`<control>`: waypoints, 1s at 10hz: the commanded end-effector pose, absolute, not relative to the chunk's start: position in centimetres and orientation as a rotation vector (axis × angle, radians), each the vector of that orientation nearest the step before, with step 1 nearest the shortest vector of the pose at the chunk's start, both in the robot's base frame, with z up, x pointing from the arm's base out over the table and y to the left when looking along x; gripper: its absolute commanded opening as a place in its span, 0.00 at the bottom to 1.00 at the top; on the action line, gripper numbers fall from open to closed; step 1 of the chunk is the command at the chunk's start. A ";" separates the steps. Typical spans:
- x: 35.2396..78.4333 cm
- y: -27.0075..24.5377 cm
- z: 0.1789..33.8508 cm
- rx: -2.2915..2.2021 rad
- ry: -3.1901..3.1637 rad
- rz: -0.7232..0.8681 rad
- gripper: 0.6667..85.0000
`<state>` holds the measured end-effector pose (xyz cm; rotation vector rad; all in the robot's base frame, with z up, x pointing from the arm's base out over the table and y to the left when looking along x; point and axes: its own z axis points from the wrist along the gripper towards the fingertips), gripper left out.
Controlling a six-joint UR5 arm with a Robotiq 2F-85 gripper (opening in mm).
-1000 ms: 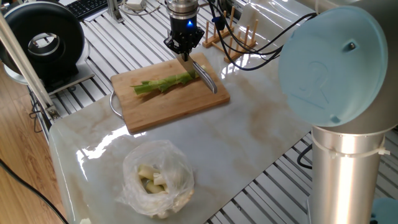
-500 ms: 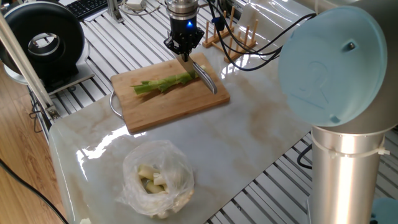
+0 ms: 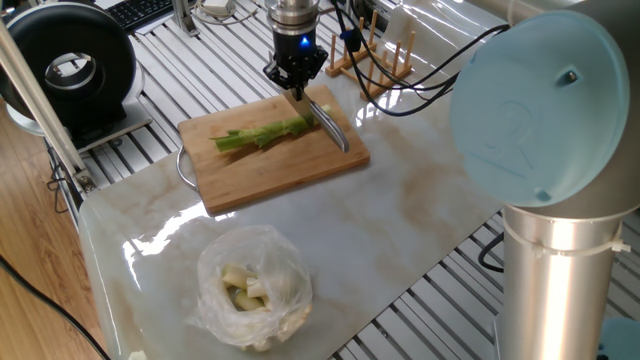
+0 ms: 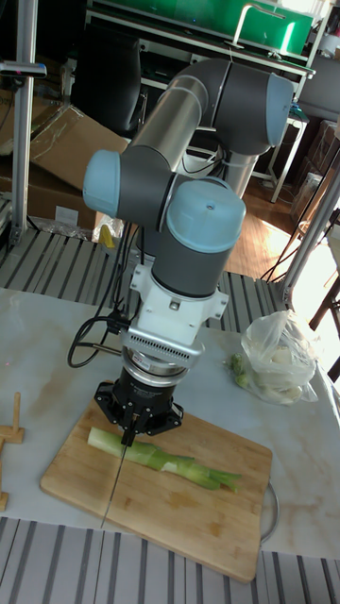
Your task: Chop the scallions
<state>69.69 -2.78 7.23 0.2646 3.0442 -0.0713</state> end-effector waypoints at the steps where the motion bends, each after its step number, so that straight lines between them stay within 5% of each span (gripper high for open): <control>1: 69.9 -2.7 7.2 0.272 3.032 -0.062 0.00; 10: 69.8 -2.6 6.8 0.257 3.019 -0.077 0.00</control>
